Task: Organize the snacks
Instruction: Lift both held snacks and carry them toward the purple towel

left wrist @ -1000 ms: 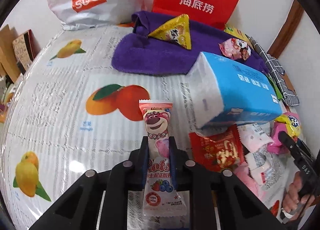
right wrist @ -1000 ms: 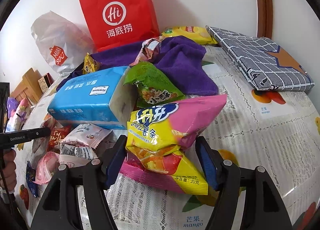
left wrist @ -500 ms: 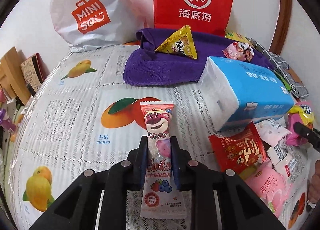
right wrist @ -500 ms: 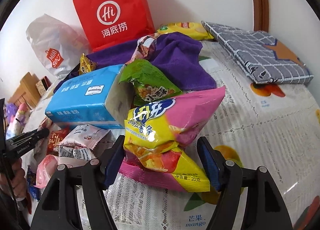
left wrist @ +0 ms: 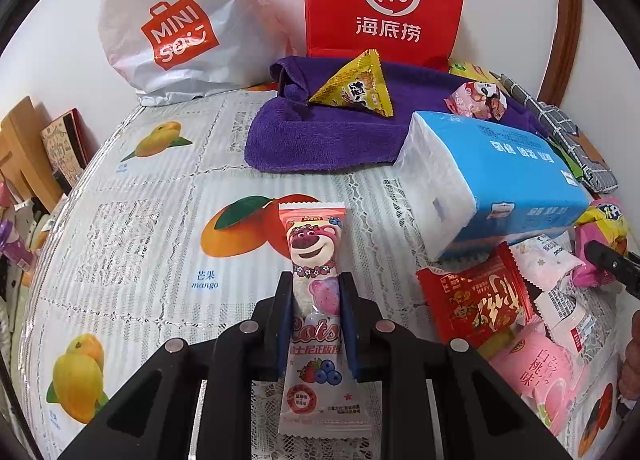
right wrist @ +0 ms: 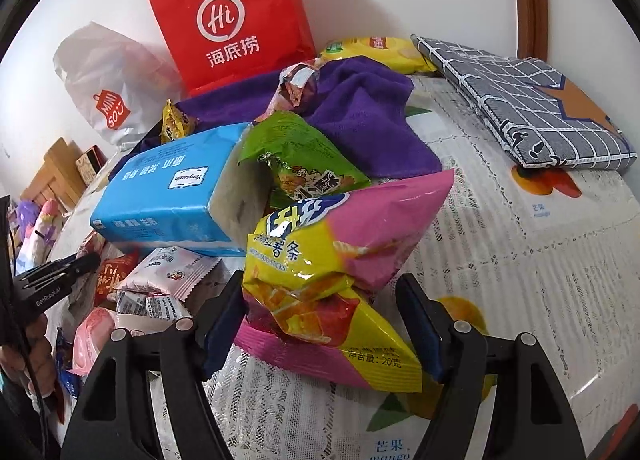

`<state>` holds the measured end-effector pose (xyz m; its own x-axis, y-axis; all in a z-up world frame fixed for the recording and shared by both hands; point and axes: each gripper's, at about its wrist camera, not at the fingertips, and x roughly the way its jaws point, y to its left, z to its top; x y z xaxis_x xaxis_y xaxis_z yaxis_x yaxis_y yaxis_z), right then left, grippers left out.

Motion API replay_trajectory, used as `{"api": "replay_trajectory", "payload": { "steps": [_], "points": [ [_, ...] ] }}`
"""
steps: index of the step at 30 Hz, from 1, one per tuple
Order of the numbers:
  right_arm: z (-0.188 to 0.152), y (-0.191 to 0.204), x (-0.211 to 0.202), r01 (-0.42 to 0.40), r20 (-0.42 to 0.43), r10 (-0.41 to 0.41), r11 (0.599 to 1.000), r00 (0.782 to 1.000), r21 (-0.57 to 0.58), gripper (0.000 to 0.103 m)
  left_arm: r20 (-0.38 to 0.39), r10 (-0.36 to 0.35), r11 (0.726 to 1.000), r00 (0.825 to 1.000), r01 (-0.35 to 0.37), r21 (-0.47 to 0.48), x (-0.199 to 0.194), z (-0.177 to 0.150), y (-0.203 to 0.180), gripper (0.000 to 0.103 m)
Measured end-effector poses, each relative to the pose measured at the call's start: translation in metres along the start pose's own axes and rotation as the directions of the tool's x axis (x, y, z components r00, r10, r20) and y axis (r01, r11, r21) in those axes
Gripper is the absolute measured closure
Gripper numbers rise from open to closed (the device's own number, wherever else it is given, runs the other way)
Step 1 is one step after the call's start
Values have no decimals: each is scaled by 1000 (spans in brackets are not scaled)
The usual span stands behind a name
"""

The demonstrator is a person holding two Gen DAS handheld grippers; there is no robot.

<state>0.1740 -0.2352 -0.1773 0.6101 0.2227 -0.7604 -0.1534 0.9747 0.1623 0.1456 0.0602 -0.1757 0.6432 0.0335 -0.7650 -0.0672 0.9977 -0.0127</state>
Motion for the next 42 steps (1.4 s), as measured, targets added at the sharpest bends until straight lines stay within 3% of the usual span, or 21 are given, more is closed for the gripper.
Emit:
{"api": "replay_trajectory", "payload": {
  "steps": [6, 9, 15, 20, 23, 25, 35, 42],
  "points": [
    [-1, 10, -1, 34, 10, -34, 998, 999, -55, 30, 1, -7, 1000, 1000, 7, -5, 0, 0, 1, 82],
    [-3, 11, -5, 41, 37, -39, 997, 999, -66, 35, 4, -14, 1000, 1000, 14, -7, -1, 0, 1, 84],
    [-3, 8, -11, 16, 60, -13, 998, 998, -58, 41, 9, -44, 999, 999, 44, 14, -3, -1, -3, 84],
    [-6, 7, -21, 14, 73, -10, 999, 997, -47, 41, 40, -49, 998, 998, 50, -32, -11, -2, 7, 85],
    [-4, 6, -29, -41, 68, 42, 999, 997, -12, 41, 43, -32, 999, 999, 33, -26, -16, -1, 8, 85],
    [1, 10, -39, -10, 89, 12, 1000, 996, -24, 41, 39, -34, 999, 999, 35, -21, -22, 4, 7, 85],
    [80, 37, -57, 6, 216, 9, 998, 976, -68, 41, 107, -116, 992, 988, 121, -44, -42, 75, 9, 85],
    [141, 55, -27, 15, 247, 10, 995, 969, -98, 41, 148, -74, 997, 986, 76, -9, -32, 122, 1, 85]
  ]
}}
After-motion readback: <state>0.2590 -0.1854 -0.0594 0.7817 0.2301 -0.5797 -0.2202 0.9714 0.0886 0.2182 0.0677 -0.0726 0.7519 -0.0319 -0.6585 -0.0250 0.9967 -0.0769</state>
